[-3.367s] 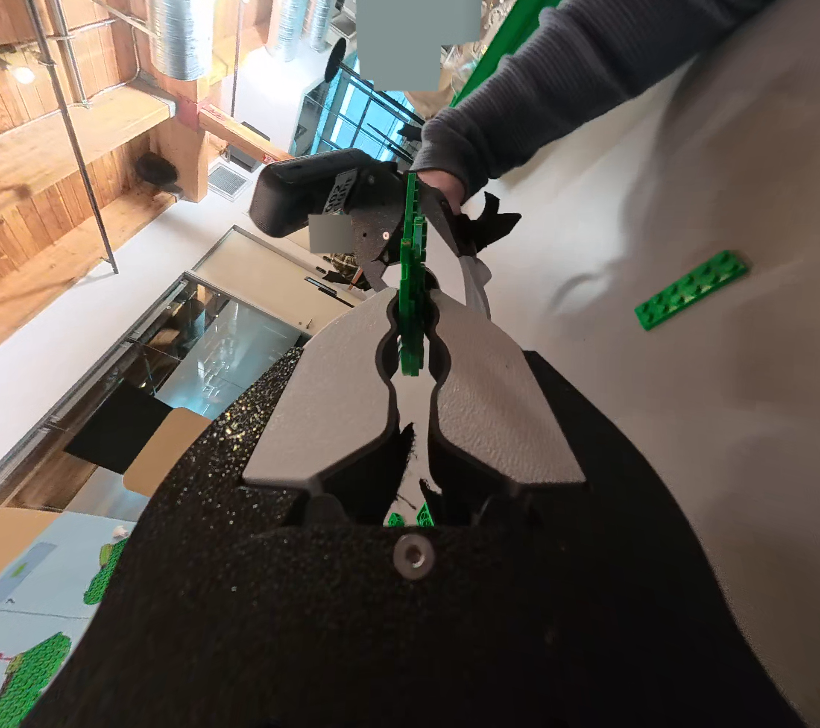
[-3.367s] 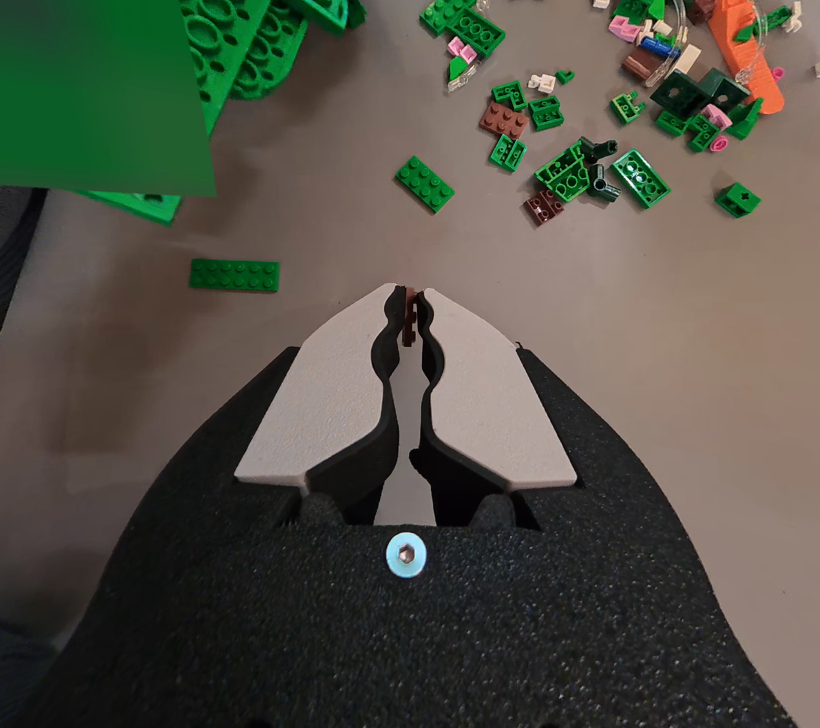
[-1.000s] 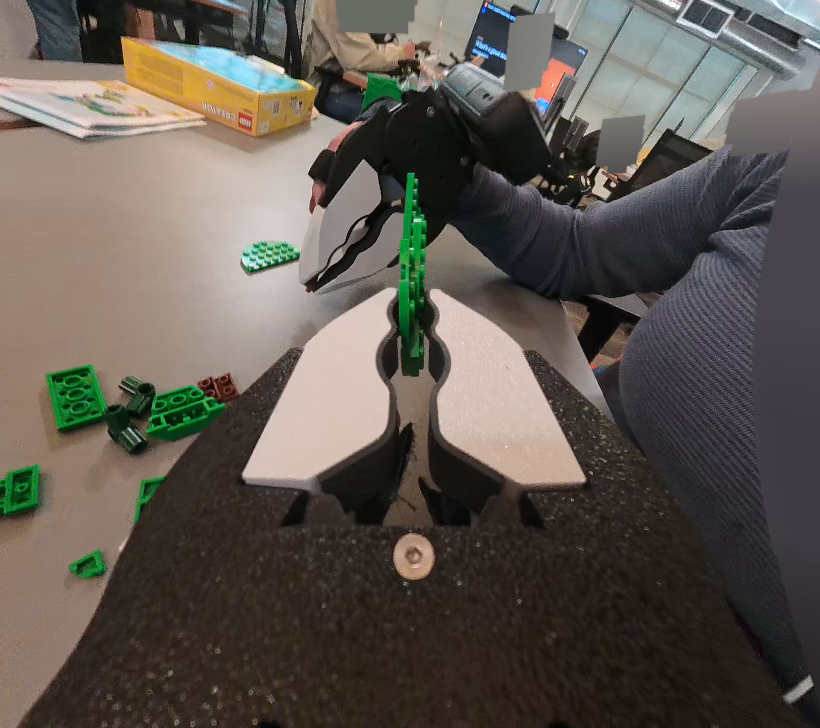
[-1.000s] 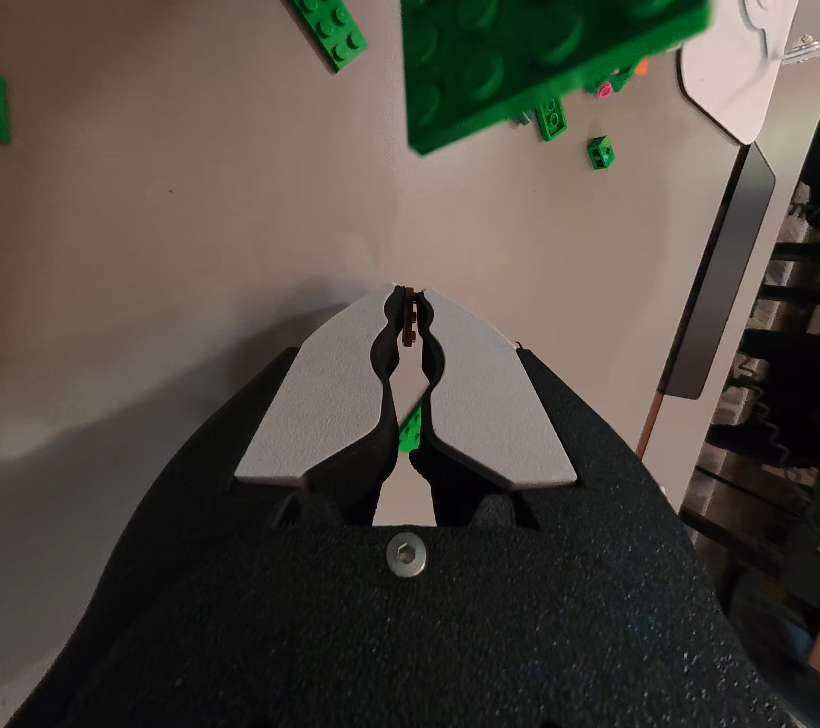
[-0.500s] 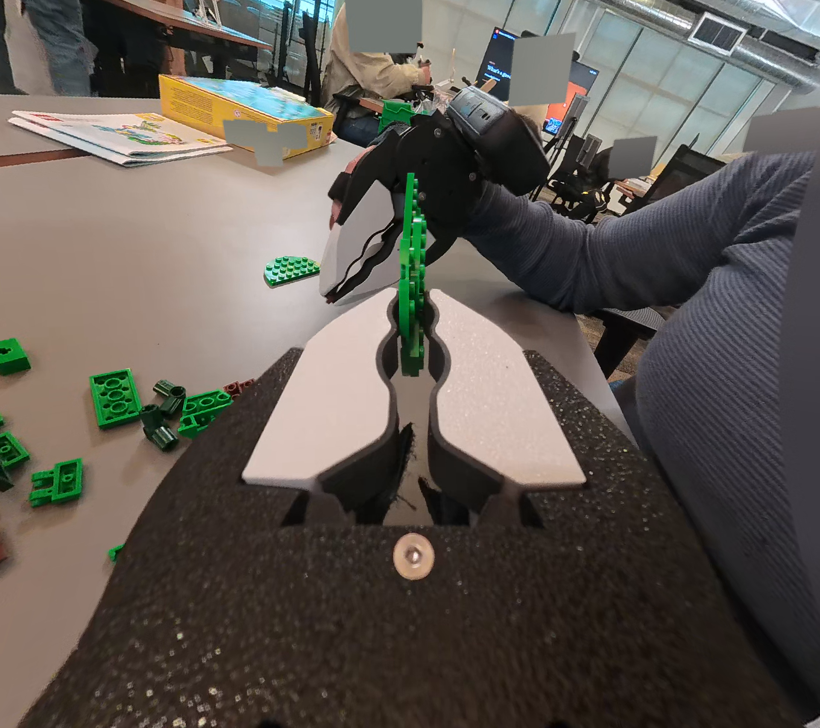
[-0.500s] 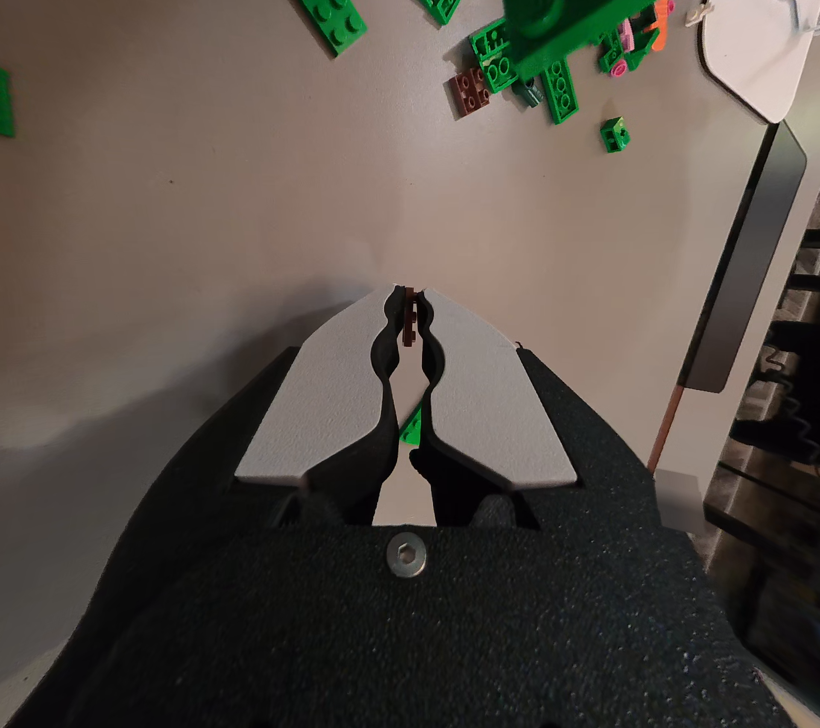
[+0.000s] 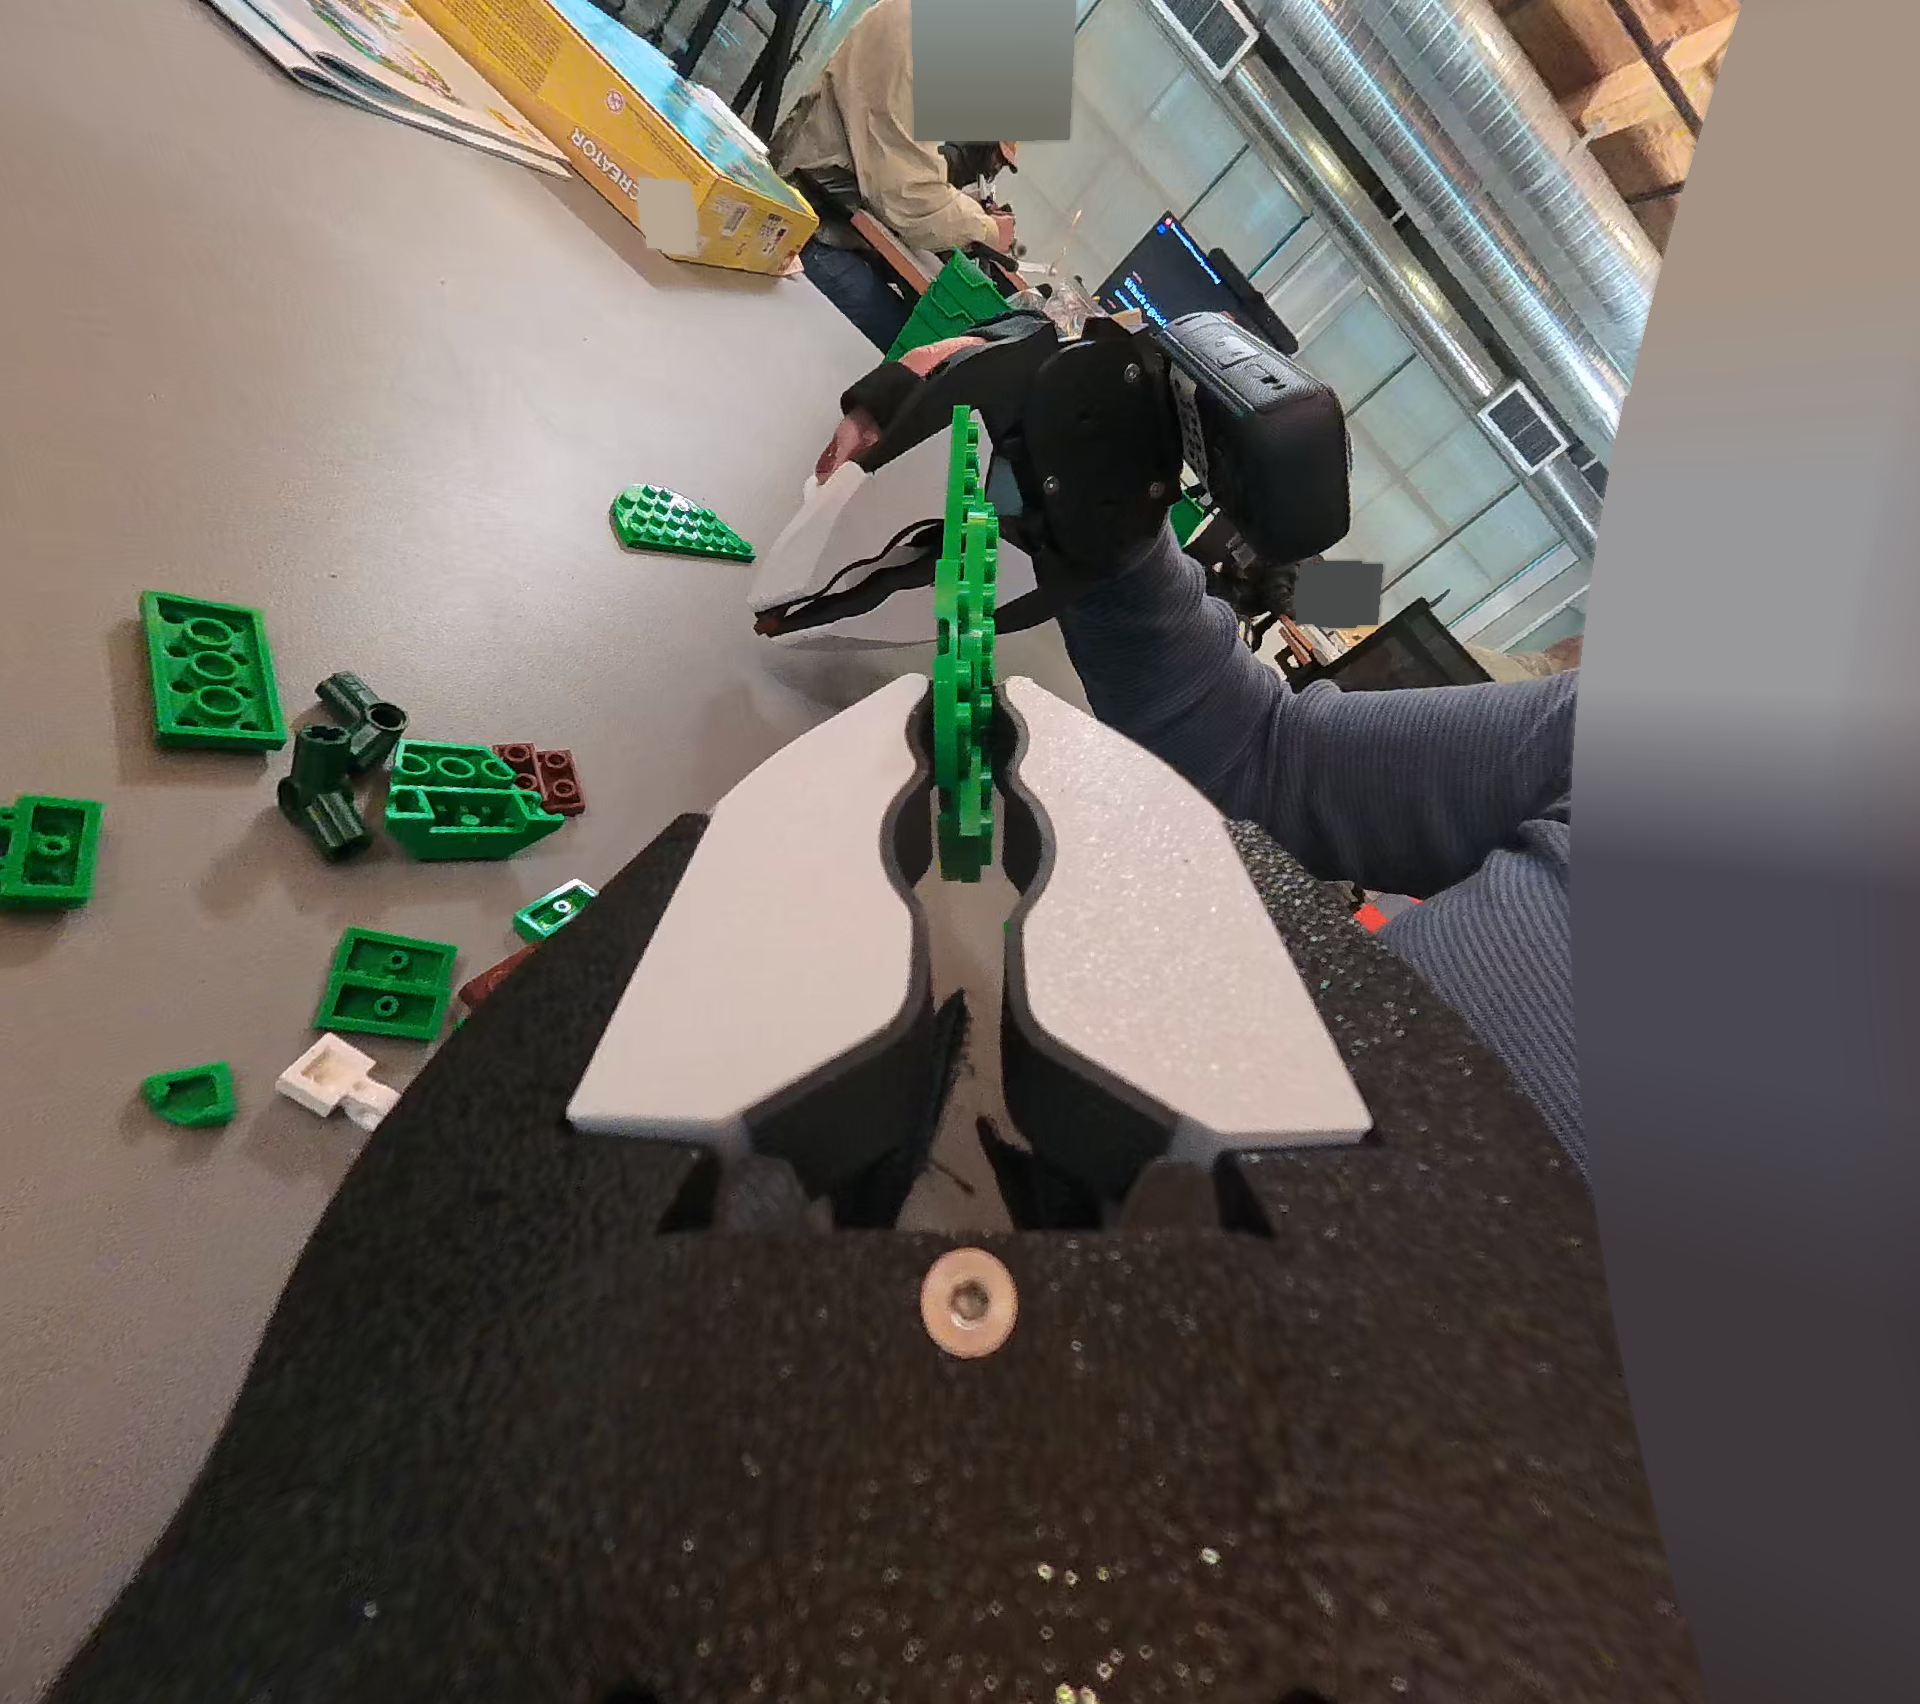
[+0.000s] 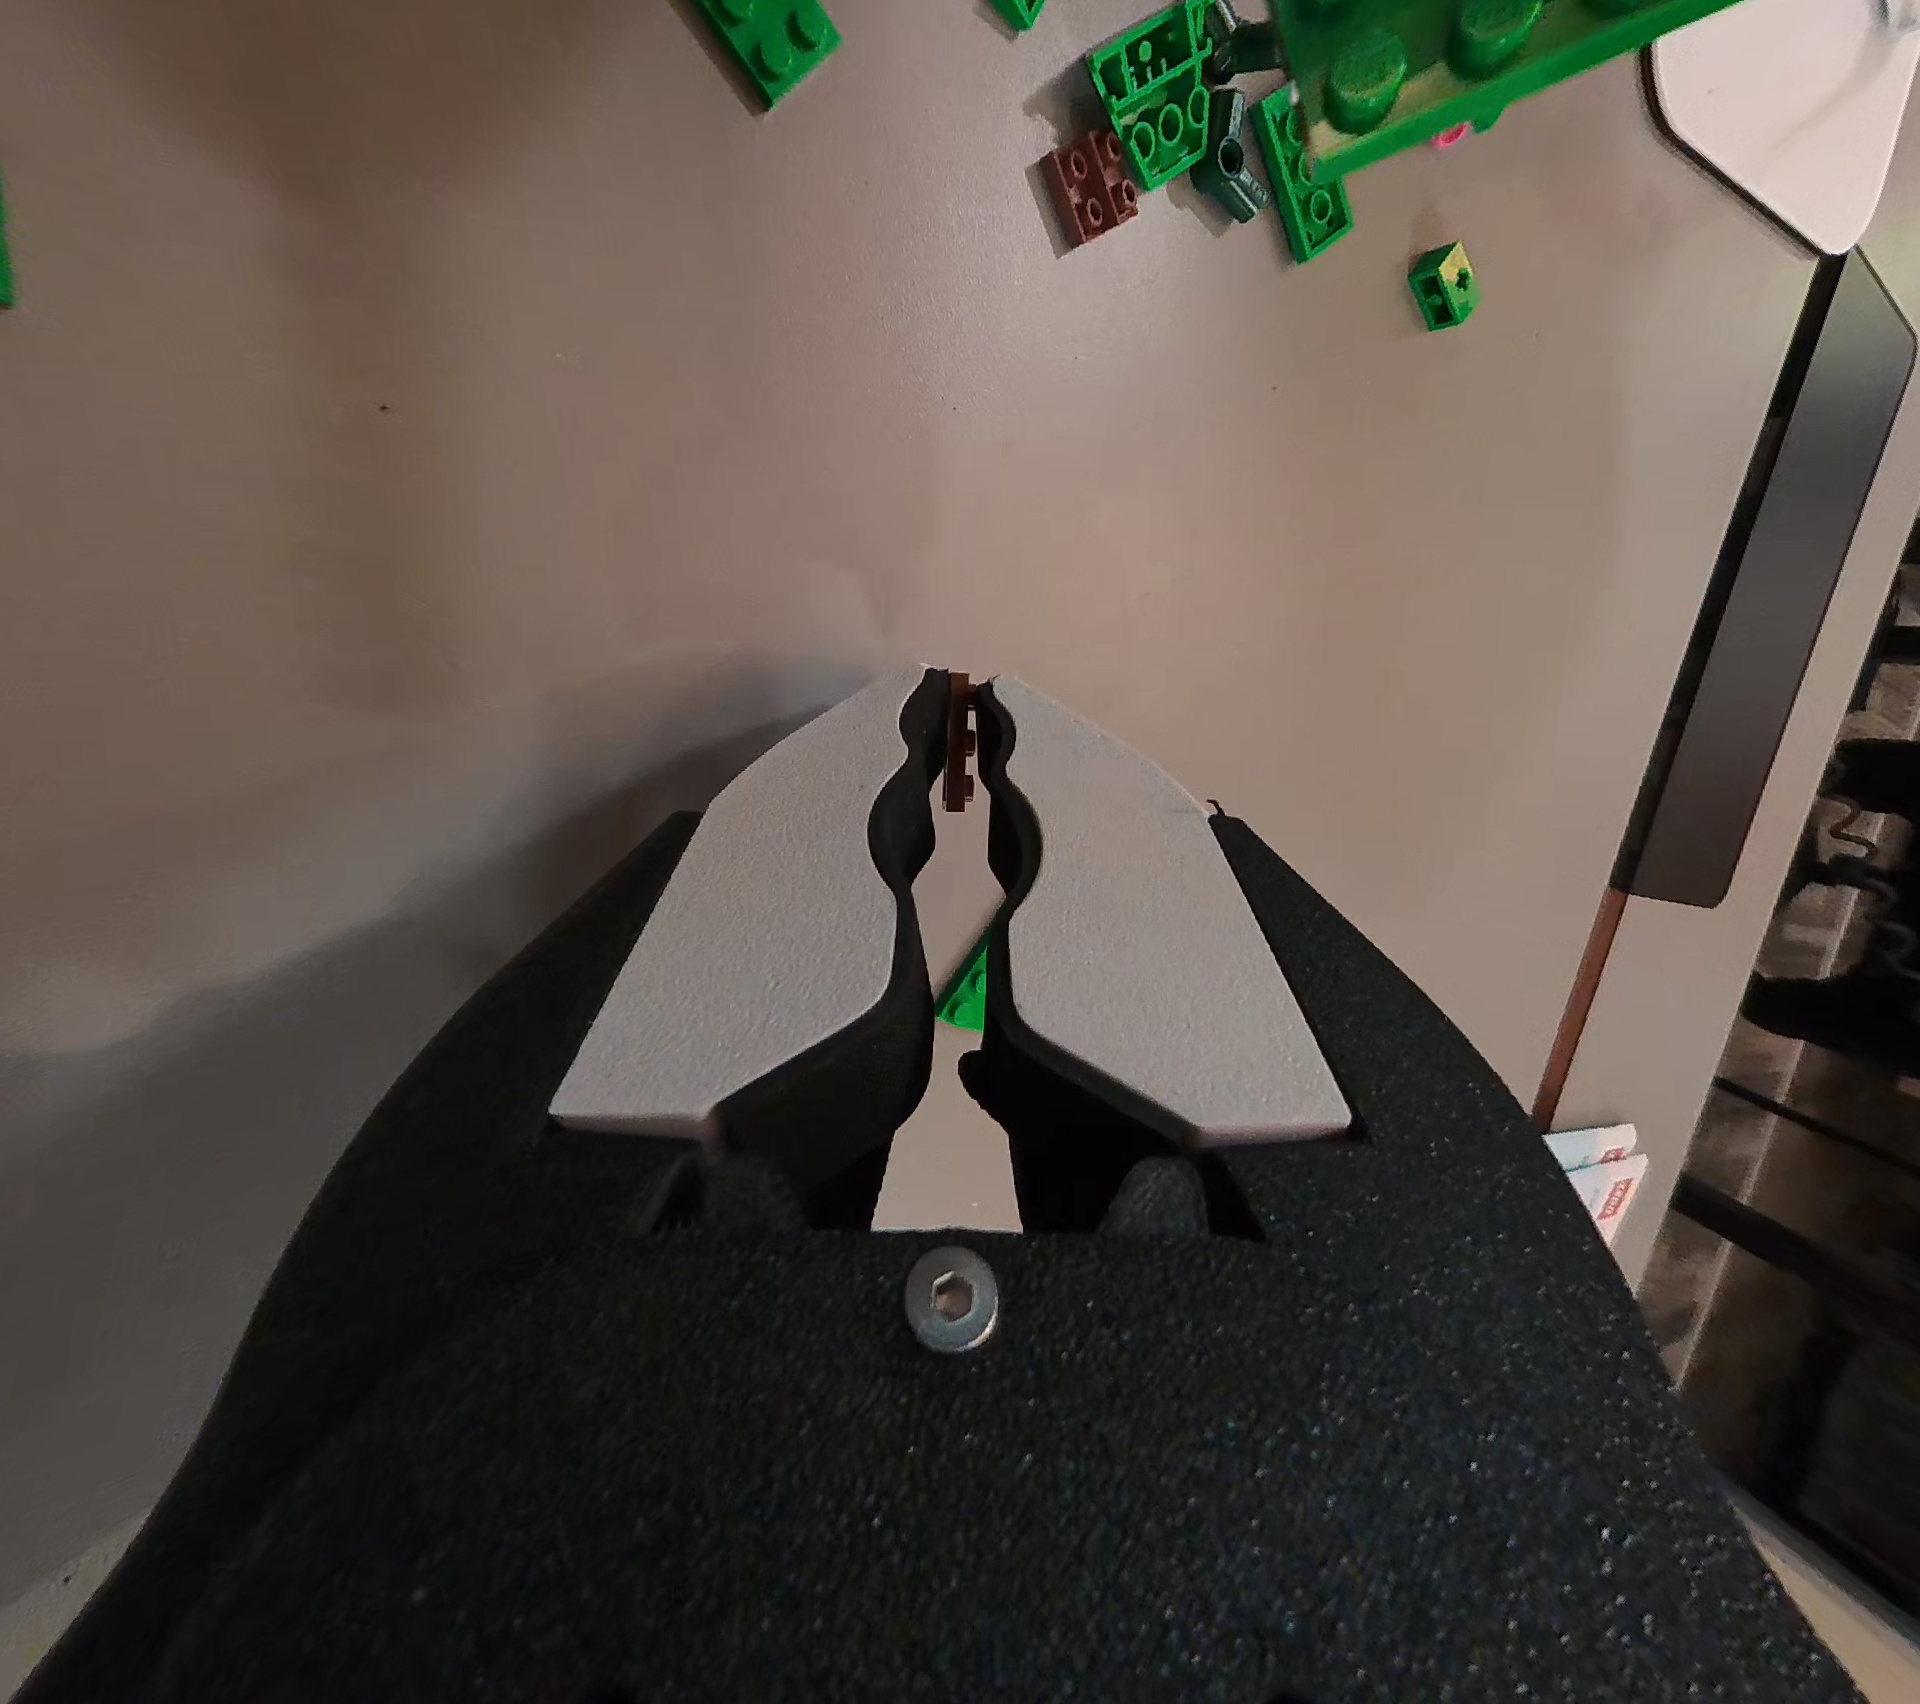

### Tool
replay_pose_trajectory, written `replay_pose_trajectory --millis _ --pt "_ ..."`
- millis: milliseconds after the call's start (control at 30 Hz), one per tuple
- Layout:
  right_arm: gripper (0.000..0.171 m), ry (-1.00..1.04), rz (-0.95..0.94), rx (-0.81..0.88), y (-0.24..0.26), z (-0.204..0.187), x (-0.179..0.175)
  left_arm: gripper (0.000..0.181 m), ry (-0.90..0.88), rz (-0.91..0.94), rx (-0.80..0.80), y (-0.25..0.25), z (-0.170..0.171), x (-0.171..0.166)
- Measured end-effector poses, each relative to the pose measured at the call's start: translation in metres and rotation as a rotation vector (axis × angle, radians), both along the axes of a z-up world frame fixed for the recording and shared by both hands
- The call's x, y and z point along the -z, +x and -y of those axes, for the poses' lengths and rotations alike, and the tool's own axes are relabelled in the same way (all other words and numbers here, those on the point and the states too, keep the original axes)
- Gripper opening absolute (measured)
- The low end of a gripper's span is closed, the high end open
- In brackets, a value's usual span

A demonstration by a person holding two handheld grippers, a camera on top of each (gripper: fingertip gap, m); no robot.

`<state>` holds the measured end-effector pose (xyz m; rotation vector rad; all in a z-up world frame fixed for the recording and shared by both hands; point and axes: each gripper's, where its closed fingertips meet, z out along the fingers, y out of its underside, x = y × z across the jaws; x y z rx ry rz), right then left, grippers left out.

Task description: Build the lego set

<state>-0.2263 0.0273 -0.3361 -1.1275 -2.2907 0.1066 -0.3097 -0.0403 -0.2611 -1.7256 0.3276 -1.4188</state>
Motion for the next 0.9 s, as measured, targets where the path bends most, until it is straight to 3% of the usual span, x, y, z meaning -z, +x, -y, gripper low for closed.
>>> replay_pose_trajectory --millis 900 --pt "0.005 -0.007 0.023 0.002 0.0009 0.0000 0.0061 0.007 -0.039 0.046 0.014 -0.0010 -0.0003 0.0001"
